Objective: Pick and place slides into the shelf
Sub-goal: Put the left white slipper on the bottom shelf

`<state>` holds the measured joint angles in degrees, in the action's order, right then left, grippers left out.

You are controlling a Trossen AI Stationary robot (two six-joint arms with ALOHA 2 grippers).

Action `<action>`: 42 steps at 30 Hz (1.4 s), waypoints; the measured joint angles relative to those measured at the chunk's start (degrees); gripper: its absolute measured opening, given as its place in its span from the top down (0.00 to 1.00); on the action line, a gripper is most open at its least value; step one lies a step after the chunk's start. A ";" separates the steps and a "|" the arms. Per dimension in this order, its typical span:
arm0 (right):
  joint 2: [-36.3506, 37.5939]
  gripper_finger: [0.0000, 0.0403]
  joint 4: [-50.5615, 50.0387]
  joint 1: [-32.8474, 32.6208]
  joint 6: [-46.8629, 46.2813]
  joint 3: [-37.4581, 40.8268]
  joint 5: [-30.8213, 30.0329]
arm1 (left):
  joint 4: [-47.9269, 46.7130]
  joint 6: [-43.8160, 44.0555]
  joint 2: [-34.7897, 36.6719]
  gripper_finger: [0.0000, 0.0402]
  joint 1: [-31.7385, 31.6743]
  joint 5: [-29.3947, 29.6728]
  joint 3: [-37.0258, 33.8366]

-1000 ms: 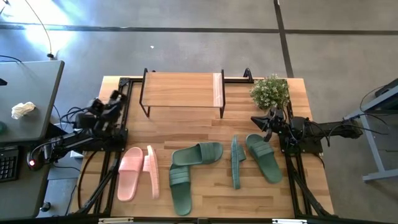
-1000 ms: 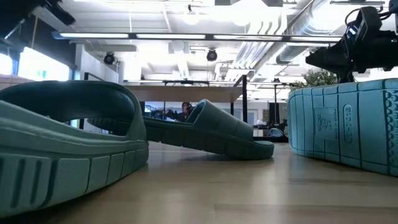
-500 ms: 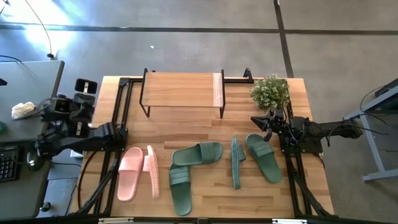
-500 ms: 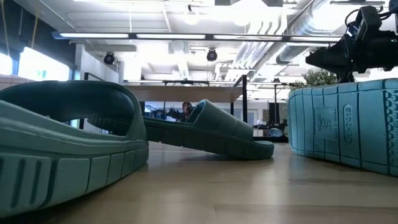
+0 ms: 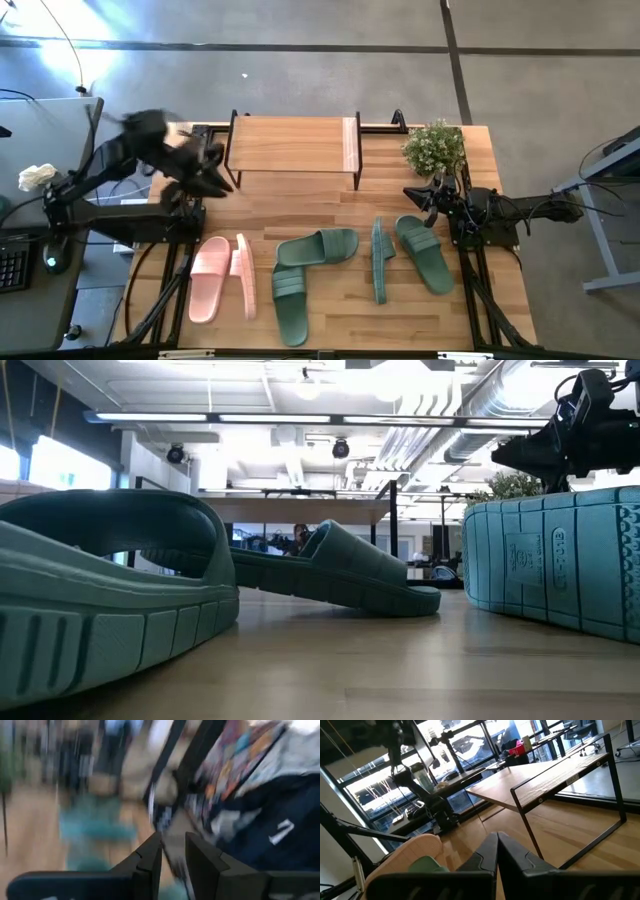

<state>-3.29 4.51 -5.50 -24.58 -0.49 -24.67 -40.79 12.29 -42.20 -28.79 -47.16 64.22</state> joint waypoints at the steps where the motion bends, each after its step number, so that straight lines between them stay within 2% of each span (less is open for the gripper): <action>1: 0.00 1.00 0.00 0.00 -0.02 0.00 0.00 | -5.70 -0.44 -1.37 0.82 0.86 0.66 1.17; 4: 0.00 1.00 0.00 0.00 -0.02 0.00 0.00 | -18.65 0.21 -4.50 0.82 5.12 3.62 4.29; 7: 0.00 1.00 0.00 0.00 -0.35 0.00 0.00 | -24.89 3.28 -6.43 0.82 11.53 8.99 6.90; 16: 0.00 1.00 0.00 -0.01 -3.93 0.00 -0.13 | -27.13 14.03 -9.81 0.82 38.05 38.51 9.39; 19: 0.00 1.00 0.00 0.00 -3.92 0.00 -0.09 | -26.98 16.80 -12.42 0.82 47.16 45.88 9.39; 22: 0.00 1.00 0.00 -0.02 -3.93 0.00 -0.11 | -26.91 19.72 -16.16 0.82 54.83 50.71 9.37; 27: 0.00 1.00 -0.01 0.00 -3.92 0.00 -0.09 | -28.78 26.56 -24.36 0.82 65.01 53.46 9.37; 32: 0.00 1.00 -0.02 -0.02 -3.93 0.00 -0.07 | -34.13 34.27 -33.37 0.82 71.57 50.88 9.34; 38: 0.00 1.00 -0.13 0.00 -3.74 0.00 -0.04 | -35.81 37.69 -41.40 0.82 74.38 44.93 9.34; 42: 0.00 1.00 -0.54 0.00 -3.65 0.00 -0.07 | -36.19 36.19 -45.33 0.82 75.40 44.65 9.32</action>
<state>-3.29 3.98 -5.50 -28.23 -0.49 -24.73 -76.98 48.49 -87.54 46.61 -2.51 73.54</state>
